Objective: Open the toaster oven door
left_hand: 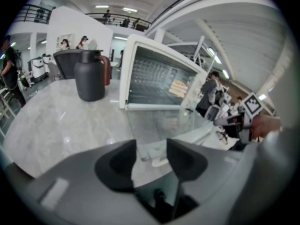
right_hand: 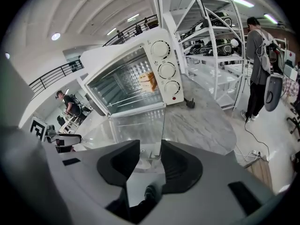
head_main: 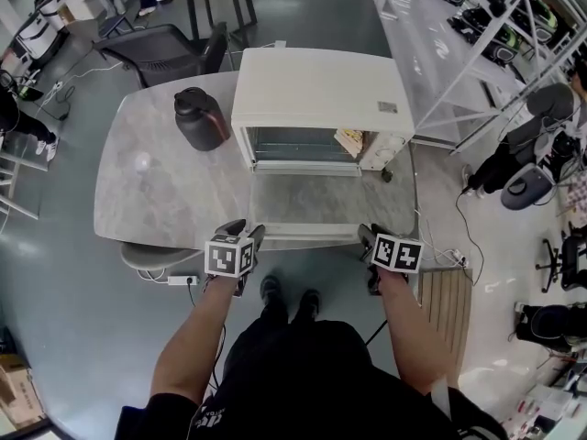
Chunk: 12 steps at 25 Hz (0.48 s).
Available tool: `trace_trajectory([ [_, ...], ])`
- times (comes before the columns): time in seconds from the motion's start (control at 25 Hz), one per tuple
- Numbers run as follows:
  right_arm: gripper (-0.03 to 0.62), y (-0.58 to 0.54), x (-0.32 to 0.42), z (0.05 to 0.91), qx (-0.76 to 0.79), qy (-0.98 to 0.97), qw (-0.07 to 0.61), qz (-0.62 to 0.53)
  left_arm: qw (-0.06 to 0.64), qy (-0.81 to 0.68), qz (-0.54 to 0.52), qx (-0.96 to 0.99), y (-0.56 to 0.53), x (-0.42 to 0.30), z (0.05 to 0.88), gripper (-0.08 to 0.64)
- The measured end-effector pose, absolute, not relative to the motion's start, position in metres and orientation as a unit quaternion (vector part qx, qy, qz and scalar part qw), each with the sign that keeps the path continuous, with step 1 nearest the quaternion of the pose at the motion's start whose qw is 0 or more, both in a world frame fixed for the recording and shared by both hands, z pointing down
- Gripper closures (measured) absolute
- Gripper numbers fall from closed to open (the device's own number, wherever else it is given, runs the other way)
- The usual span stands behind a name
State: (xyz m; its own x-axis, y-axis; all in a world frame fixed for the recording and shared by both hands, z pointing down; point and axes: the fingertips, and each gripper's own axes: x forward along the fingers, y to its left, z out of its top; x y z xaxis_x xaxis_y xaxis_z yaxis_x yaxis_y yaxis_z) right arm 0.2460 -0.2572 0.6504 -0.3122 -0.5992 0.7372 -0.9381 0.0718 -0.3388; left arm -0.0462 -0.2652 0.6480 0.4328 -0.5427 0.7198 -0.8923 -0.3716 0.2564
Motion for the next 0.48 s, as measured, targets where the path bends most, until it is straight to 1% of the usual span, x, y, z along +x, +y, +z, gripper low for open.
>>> trace_trajectory([
  [0.48, 0.457, -0.250, 0.246, 0.673, 0.547, -0.692, 0.222, 0.416, 0.344, -0.450, 0.285, 0.773, -0.258, -0.045, 0.674, 0.353],
])
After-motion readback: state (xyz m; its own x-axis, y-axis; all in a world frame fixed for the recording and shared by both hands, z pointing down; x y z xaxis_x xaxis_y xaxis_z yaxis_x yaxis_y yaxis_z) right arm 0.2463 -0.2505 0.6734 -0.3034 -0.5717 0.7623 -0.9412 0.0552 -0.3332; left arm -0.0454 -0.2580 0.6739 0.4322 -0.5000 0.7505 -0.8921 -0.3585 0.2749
